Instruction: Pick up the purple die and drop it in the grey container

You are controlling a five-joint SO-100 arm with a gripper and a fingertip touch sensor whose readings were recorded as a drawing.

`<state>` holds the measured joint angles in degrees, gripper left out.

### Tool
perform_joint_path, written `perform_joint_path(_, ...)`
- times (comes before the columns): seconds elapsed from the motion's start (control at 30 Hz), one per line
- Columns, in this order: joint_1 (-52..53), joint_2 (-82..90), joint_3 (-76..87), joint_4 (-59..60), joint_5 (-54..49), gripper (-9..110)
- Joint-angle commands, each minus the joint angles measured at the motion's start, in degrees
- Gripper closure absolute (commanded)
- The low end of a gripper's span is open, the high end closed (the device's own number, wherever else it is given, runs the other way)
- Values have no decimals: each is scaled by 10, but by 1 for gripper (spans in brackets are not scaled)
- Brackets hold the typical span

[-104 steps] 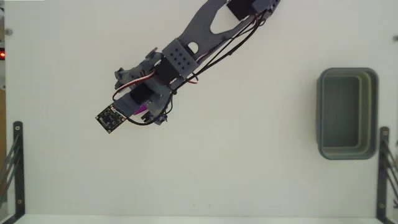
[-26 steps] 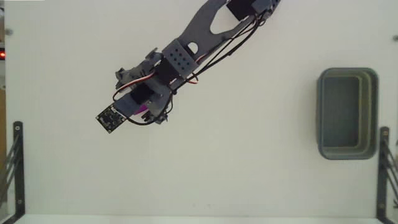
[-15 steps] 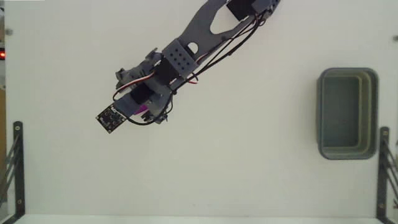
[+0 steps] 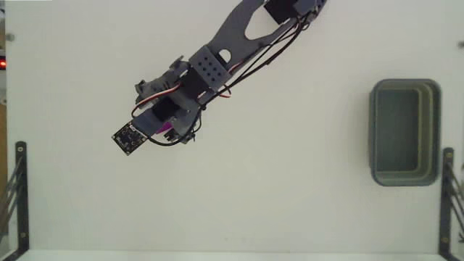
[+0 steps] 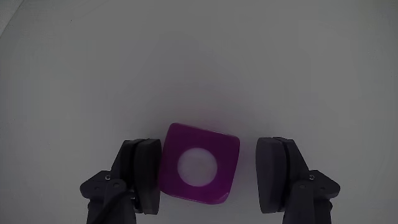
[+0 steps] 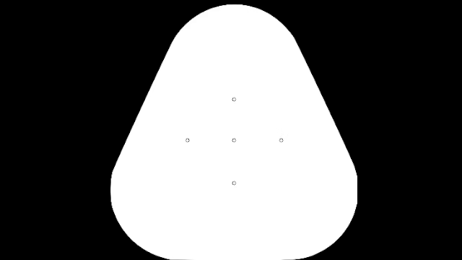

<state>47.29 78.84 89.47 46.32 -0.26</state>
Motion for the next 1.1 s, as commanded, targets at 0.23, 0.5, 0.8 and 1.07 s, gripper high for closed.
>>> perform_joint_path(0.23, 7, 19, 2, -9, 3, 12)
perform_joint_path(0.5, 7, 19, 2, -9, 3, 14)
perform_joint_path(0.8, 7, 19, 2, -9, 3, 16)
perform_joint_path(1.07, 7, 19, 2, -9, 3, 18)
